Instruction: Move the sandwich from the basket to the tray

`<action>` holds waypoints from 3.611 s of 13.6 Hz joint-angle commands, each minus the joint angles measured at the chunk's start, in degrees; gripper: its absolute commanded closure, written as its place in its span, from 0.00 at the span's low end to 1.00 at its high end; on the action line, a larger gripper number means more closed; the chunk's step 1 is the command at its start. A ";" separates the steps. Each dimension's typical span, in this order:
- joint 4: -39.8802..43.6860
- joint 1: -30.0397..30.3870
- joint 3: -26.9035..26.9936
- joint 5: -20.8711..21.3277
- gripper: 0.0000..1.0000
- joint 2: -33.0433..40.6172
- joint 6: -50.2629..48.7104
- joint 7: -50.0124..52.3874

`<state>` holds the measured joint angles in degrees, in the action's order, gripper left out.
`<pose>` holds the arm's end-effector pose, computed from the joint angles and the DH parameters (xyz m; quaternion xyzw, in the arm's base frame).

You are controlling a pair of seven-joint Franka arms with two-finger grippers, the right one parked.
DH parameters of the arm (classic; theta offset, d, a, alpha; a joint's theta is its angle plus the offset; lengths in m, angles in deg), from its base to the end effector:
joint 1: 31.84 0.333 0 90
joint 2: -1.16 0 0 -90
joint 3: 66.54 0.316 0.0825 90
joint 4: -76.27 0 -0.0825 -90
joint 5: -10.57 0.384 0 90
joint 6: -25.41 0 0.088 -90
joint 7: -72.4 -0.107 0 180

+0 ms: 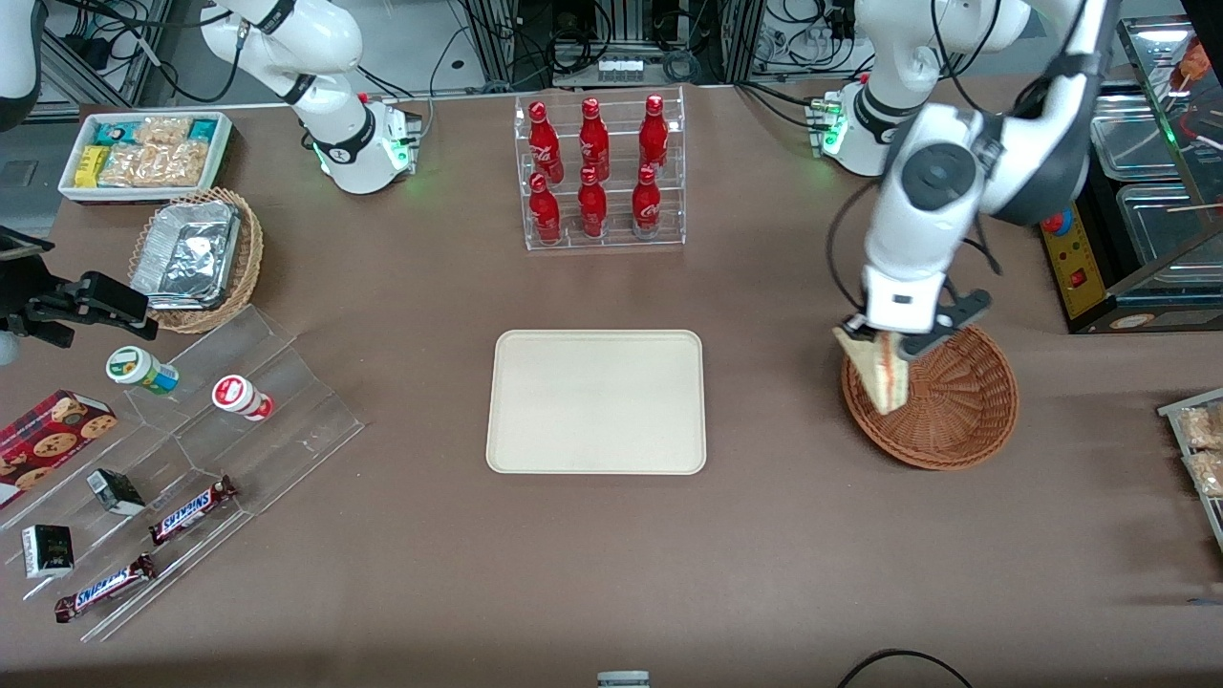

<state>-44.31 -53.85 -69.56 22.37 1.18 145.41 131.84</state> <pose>0.4957 -0.2205 0.4179 -0.9655 -0.2447 -0.0561 0.0690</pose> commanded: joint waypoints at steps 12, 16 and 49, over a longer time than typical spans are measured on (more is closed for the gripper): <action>26.63 -23.61 0.92 2.96 0.97 -32.88 7.86 8.50; 26.89 -23.78 0.92 7.44 0.98 -36.32 9.64 12.98; 24.00 19.80 1.35 -12.68 0.00 9.10 -33.95 -54.50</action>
<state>-16.32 -36.11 -67.18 10.70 6.34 111.93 81.07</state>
